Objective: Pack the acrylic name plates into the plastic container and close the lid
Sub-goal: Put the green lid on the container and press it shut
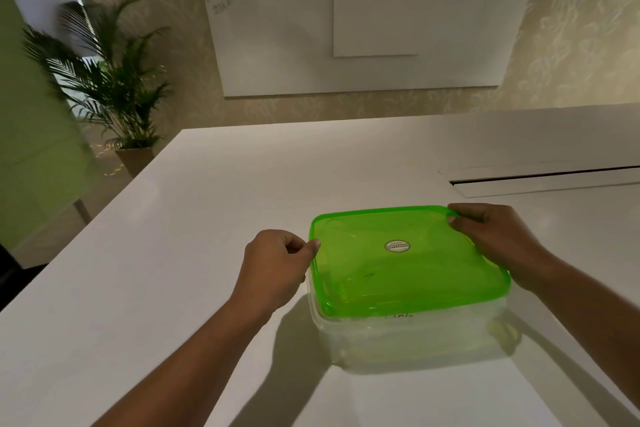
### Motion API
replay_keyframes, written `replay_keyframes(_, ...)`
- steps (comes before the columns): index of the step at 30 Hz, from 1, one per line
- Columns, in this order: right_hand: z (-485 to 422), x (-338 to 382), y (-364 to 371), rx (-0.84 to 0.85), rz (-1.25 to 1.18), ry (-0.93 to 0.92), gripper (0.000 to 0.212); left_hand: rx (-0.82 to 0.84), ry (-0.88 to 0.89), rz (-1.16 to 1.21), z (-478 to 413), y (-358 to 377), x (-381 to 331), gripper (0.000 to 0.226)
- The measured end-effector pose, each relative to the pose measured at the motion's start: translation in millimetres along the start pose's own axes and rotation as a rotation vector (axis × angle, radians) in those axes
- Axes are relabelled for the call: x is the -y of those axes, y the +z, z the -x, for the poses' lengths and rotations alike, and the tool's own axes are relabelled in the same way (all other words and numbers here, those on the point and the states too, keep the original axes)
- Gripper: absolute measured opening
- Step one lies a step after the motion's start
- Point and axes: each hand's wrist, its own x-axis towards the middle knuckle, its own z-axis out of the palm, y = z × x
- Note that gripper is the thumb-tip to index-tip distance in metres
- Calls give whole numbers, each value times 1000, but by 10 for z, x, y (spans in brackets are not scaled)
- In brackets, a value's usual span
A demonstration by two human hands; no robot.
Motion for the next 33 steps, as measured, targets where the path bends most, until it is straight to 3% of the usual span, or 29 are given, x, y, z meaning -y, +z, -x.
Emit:
replay_keyframes(26,218,6,82,21,-26,54,42,-52,-28,127,85,81,237,26)
replay_keyframes(29,252,0,68,62,-38,86,43,-5,-66,112,107,85,237,25)
replay_keyframes(33,305,-6,51,140,-38,135,34,122,-169,92,227,160,252,43)
